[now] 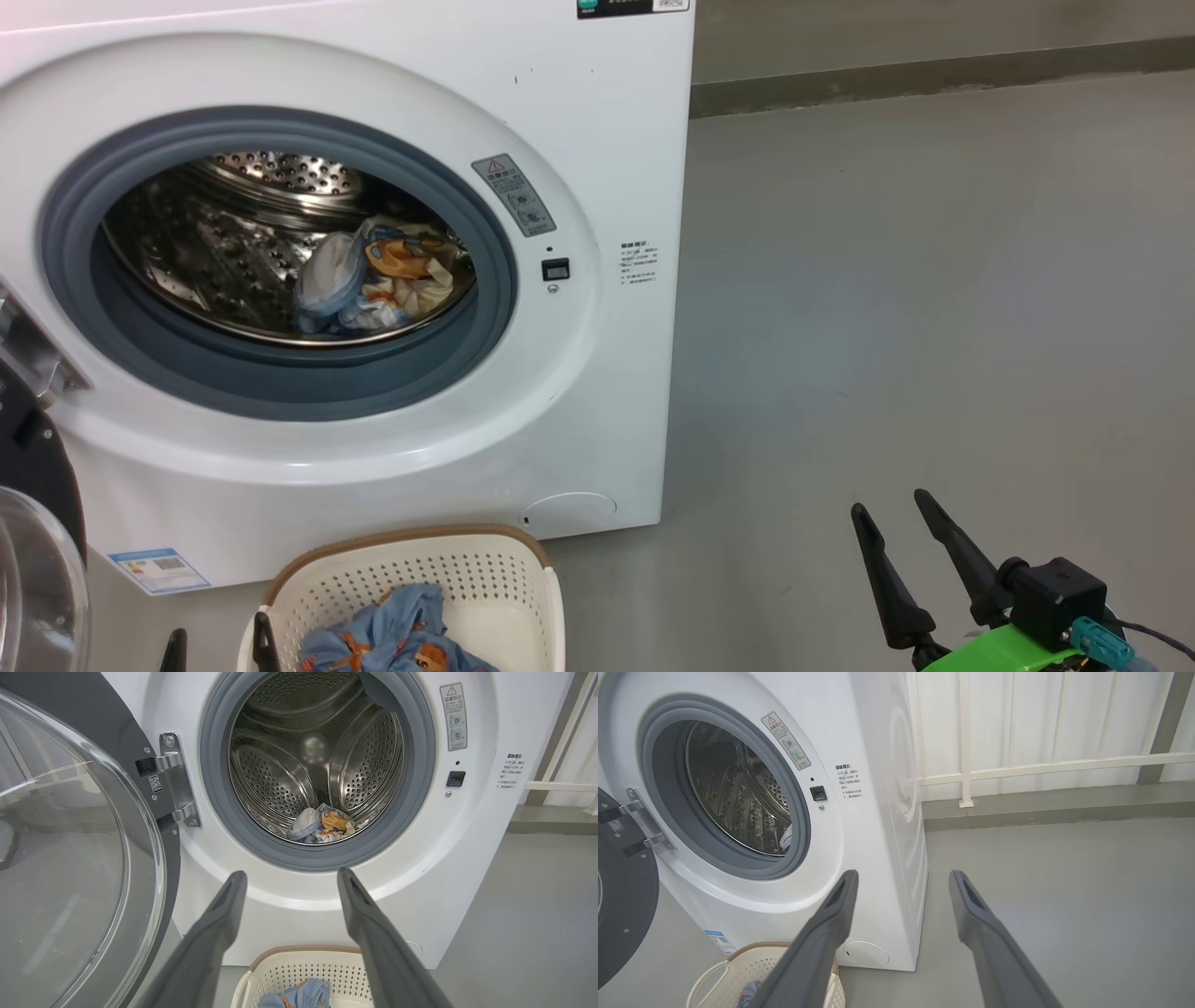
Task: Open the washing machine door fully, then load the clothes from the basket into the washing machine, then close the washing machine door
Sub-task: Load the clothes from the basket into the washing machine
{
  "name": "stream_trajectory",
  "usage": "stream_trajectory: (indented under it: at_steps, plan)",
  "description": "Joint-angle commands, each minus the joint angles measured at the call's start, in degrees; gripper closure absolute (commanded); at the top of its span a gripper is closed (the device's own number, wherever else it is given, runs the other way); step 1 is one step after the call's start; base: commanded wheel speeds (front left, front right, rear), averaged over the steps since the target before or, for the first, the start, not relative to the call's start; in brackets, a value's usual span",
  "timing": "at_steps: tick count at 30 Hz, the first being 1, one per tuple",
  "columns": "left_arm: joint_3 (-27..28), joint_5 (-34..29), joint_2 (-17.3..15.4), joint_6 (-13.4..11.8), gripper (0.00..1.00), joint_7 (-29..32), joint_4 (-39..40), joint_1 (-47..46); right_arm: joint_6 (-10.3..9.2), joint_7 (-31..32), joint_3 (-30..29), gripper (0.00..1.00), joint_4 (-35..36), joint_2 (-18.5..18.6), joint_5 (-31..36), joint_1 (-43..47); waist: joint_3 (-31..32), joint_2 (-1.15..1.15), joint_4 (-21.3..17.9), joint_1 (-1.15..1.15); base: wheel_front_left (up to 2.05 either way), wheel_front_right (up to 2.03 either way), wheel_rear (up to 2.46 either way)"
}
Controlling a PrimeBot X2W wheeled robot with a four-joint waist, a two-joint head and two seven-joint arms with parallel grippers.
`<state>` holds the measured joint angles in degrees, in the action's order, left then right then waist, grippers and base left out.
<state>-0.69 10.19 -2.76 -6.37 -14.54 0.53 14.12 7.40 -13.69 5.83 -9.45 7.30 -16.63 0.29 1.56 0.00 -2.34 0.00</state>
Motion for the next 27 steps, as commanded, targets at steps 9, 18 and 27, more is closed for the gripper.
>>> stream_trajectory:
  at_steps: [9, 18, 27]
  plan:
    - [1.48, 0.31, -0.12, -0.86, 0.0, -0.46, 1.79, -0.53, 0.09, -0.25, 1.07, 0.0, 1.34, 0.32, 0.76, -0.04, 0.0, 0.0, 0.75, 0.0, 0.0, 0.0, 0.0]
    - [1.31, 0.65, -0.12, -1.06, 0.0, -0.46, 2.0, -0.49, 0.09, -0.21, 1.02, 0.0, 1.15, 0.37, 0.63, -0.05, 0.08, 0.0, 0.9, 0.0, 0.0, 0.0, 0.0]
    - [1.27, 0.48, -0.12, -0.98, 0.0, -0.46, 2.26, -0.49, 0.09, -0.25, 0.97, 0.0, 1.02, 0.5, 0.48, -0.12, -0.02, 0.0, 0.97, 0.0, 0.0, 0.0, 0.0]
